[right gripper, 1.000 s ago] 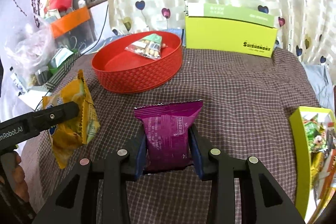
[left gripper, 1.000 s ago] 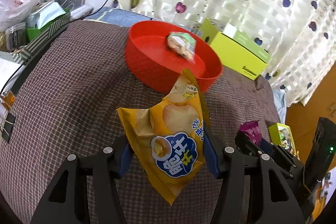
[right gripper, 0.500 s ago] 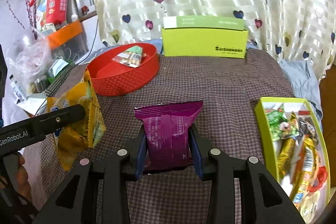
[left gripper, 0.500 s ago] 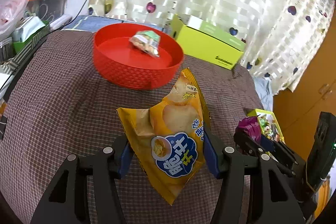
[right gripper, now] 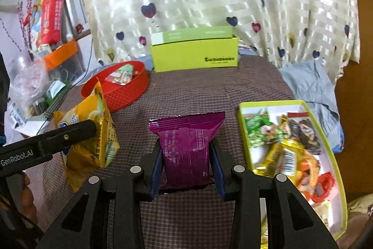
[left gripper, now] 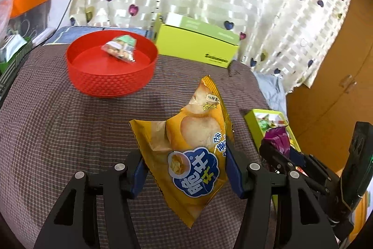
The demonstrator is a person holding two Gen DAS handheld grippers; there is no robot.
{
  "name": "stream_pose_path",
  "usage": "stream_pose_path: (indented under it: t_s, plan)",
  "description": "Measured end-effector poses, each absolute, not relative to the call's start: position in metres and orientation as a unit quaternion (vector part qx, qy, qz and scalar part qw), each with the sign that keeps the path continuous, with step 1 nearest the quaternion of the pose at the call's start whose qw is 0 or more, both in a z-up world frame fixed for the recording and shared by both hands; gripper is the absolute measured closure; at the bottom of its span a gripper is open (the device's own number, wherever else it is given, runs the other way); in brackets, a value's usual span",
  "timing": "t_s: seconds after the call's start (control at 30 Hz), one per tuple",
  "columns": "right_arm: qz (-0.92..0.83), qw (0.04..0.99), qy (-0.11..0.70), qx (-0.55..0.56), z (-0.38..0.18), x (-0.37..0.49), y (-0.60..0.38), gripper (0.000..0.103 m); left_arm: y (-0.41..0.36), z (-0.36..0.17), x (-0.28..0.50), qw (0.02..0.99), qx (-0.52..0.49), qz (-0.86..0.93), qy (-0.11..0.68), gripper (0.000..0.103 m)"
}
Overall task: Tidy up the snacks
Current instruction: 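Carry the yellow chip bag and purple bag over the lime-rimmed tray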
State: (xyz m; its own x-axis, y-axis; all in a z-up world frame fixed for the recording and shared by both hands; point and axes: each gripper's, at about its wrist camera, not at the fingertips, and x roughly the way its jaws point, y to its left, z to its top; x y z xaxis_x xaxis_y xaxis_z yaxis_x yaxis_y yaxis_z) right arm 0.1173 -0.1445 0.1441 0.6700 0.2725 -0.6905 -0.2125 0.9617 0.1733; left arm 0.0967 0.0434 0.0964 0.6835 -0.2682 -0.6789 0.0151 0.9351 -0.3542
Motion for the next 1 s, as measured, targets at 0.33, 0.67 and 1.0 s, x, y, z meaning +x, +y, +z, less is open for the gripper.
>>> stream_pose_path:
  t_s: [0.33, 0.67, 1.0]
  plan:
    - [0.106, 0.920, 0.375, 0.050, 0.151, 0.105, -0.178, 0.067, 0.005, 0.104, 0.095, 0.902, -0.147, -0.111, 0.390, 0.045]
    - [0.081, 0.923, 0.372, 0.058, 0.155, 0.097, -0.204, 0.067, -0.024, 0.110, 0.098, 0.901, -0.134, -0.136, 0.390, 0.045]
    - [0.042, 0.924, 0.374, 0.066, 0.153, 0.088, -0.245, 0.067, -0.058, 0.114, 0.111, 0.895, -0.122, -0.174, 0.393, 0.045]
